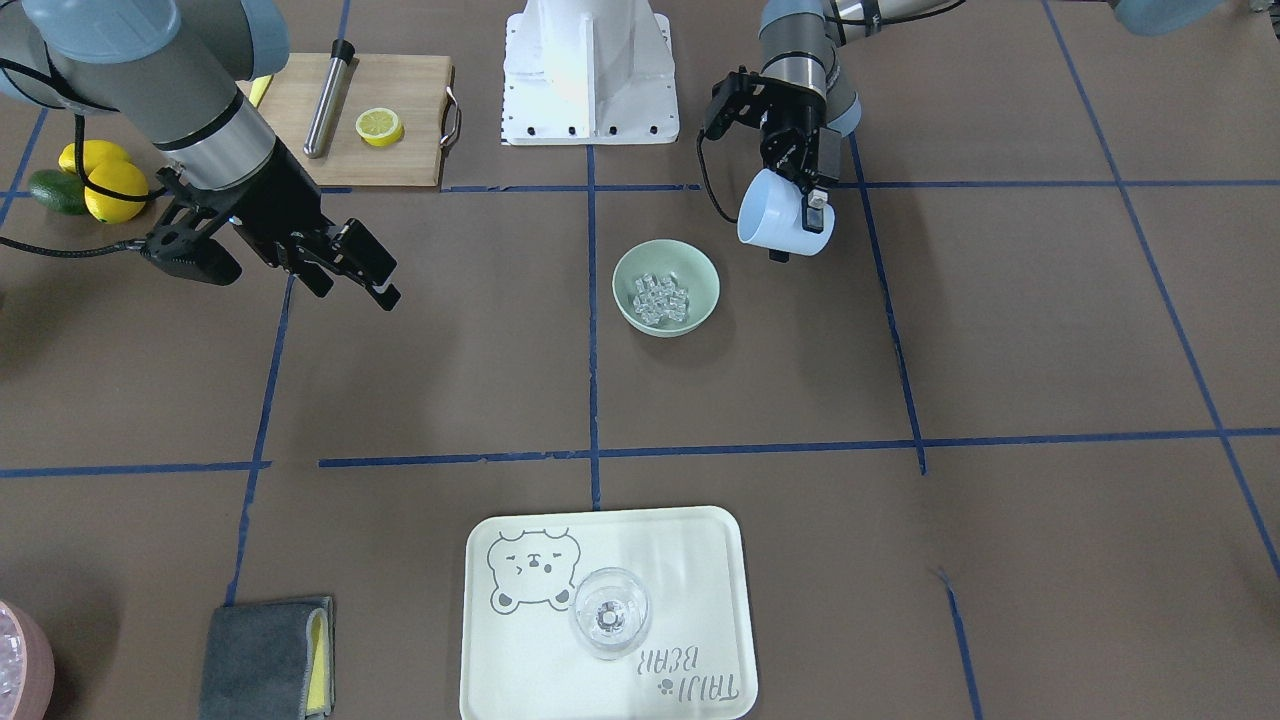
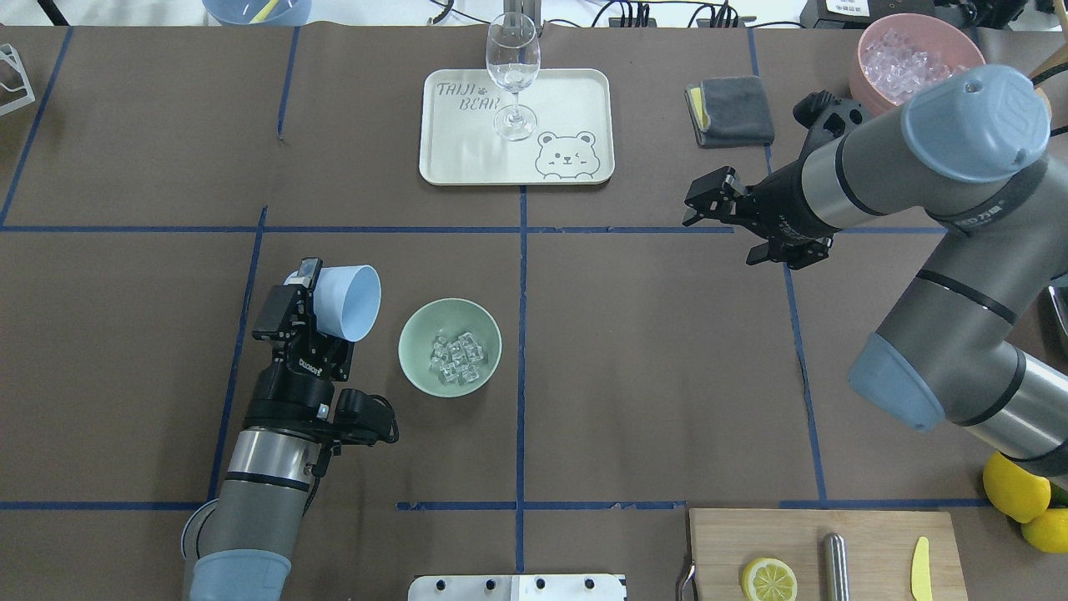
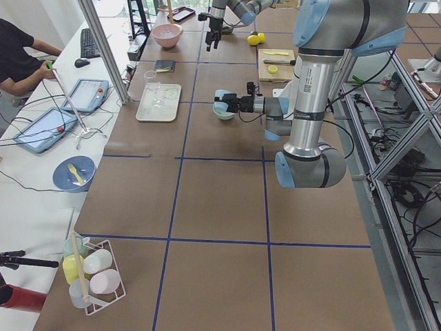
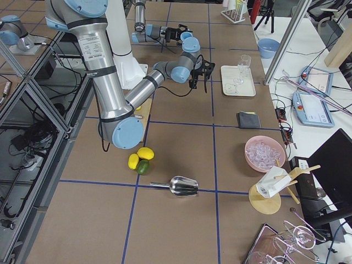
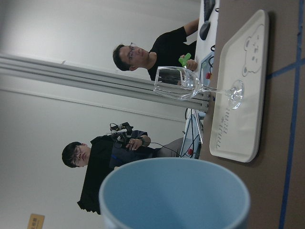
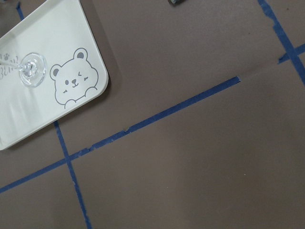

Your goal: Pour ice into bowl

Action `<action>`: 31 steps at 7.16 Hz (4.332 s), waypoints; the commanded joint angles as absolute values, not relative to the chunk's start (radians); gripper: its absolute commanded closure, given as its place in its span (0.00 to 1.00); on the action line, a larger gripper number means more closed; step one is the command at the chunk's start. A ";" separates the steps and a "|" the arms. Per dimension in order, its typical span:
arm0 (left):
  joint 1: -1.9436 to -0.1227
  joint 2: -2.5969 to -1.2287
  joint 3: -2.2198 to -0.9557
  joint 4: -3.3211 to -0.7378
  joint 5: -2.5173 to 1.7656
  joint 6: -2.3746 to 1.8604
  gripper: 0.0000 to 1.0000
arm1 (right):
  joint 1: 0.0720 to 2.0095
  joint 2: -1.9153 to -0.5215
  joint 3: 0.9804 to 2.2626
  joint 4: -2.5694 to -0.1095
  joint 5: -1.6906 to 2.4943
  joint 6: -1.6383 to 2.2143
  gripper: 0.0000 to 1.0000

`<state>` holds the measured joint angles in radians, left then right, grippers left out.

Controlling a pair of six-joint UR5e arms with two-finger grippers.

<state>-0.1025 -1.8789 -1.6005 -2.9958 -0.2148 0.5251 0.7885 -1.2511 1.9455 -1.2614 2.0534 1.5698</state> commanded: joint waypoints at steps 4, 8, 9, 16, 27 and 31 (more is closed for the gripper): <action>-0.089 -1.852 -1.595 -3.299 -0.215 -0.021 1.00 | 0.787 -1.249 1.965 -1.262 2.056 1.569 0.00; -0.086 -1.637 -1.598 -3.312 -0.215 0.149 1.00 | 0.788 -1.252 1.974 -1.264 2.056 1.571 0.00; -0.086 -1.562 -1.604 -3.316 -0.216 0.205 1.00 | 0.788 -1.252 1.976 -1.264 2.056 1.571 0.00; -0.081 -1.324 -1.589 -3.597 -0.210 0.285 1.00 | 0.779 -1.252 1.977 -1.264 2.057 1.571 0.00; -0.232 -1.581 -1.539 -3.675 -0.179 0.382 1.00 | 0.776 -1.255 1.970 -1.262 2.066 1.571 0.00; -0.250 -1.626 -1.533 -3.685 -0.196 0.278 1.00 | 0.776 -1.253 1.970 -1.262 2.082 1.571 0.00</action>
<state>-0.2480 -1.6291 -1.5383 -3.6845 -0.1901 0.2862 0.7762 -1.2535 1.9690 -1.2625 2.0780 1.5708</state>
